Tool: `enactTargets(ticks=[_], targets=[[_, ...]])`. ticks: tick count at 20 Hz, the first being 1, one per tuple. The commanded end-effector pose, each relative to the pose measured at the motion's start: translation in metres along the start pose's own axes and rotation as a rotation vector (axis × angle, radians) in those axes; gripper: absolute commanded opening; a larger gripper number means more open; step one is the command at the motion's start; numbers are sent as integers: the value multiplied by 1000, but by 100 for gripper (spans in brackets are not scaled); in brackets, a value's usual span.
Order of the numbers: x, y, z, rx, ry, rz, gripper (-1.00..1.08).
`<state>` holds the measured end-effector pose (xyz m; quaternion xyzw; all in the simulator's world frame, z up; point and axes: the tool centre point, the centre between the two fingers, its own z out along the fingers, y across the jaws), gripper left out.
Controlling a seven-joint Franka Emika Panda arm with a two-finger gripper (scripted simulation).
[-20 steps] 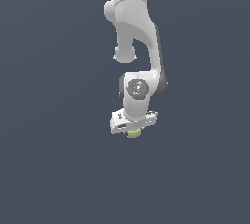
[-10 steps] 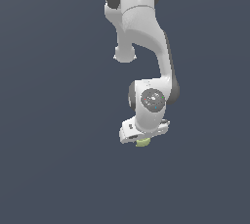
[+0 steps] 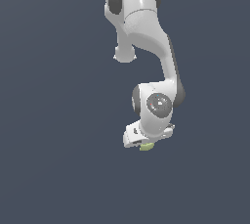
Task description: Pick up the object and move it to a goal position.
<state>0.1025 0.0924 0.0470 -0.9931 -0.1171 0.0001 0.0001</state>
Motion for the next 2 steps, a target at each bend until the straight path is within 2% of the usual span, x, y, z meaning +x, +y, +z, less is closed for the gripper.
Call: enactTargets(ticks=[1, 2], targets=[[2, 0, 0, 0, 0, 0, -100], [2, 0, 0, 0, 0, 0, -100]])
